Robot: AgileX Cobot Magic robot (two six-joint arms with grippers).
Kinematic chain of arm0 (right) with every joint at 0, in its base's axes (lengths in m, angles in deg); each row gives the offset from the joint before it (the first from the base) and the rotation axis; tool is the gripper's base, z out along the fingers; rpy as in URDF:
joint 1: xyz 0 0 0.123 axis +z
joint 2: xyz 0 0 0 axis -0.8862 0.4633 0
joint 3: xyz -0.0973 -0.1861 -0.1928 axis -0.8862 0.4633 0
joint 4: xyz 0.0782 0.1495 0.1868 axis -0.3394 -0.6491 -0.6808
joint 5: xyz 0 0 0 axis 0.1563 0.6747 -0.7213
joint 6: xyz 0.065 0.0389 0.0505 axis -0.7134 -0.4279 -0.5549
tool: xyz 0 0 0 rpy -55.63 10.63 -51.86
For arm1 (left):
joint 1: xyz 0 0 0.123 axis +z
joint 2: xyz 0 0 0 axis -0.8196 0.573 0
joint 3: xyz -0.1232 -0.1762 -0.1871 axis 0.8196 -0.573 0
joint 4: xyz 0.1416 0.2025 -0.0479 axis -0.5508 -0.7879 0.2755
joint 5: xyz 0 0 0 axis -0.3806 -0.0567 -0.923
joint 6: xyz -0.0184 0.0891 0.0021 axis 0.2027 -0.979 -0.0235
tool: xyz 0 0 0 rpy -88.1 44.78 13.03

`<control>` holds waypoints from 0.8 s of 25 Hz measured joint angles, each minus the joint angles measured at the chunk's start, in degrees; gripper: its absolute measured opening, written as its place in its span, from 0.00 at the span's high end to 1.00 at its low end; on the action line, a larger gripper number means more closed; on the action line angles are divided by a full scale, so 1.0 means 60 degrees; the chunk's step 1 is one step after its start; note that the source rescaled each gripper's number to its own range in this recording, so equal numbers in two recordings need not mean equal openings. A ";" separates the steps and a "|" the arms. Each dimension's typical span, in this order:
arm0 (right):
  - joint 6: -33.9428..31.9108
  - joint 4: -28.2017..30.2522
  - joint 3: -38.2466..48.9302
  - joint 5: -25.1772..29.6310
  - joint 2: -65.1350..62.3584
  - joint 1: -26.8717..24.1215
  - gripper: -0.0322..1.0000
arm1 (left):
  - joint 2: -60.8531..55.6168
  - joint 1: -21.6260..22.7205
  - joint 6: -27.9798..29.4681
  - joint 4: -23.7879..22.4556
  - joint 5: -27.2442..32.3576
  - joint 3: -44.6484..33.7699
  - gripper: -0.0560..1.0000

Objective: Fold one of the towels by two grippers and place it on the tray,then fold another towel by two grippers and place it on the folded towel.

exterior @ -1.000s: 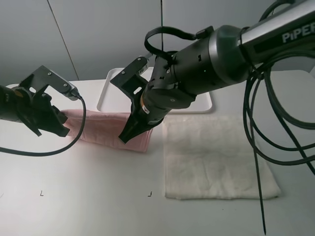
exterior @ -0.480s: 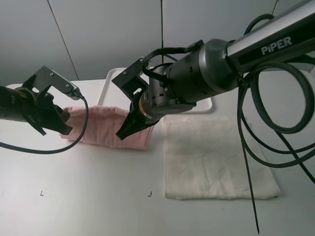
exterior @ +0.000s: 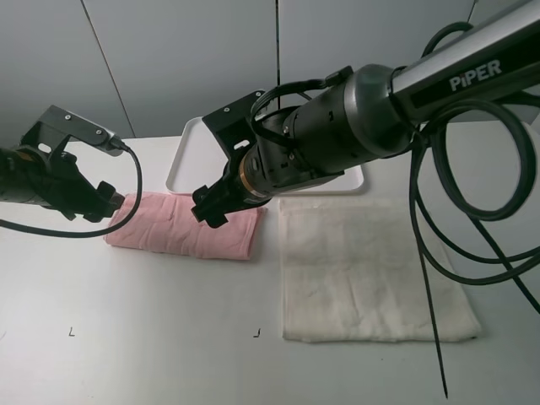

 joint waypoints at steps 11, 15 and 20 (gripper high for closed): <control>0.6134 -0.6896 -0.0134 0.1010 0.0000 -0.0614 0.00 | 0.1768 0.0709 0.3104 -0.0962 0.4522 0.2970 0.00; 0.8639 -0.9371 -0.0905 0.2267 0.0000 -0.0730 0.00 | 0.2169 0.0746 0.4112 -0.1986 0.5411 0.3774 0.00; 0.9974 -1.0842 -0.2093 0.3776 0.0038 -0.0771 0.00 | 0.2614 0.0746 0.4734 -0.2433 0.6180 0.4398 0.01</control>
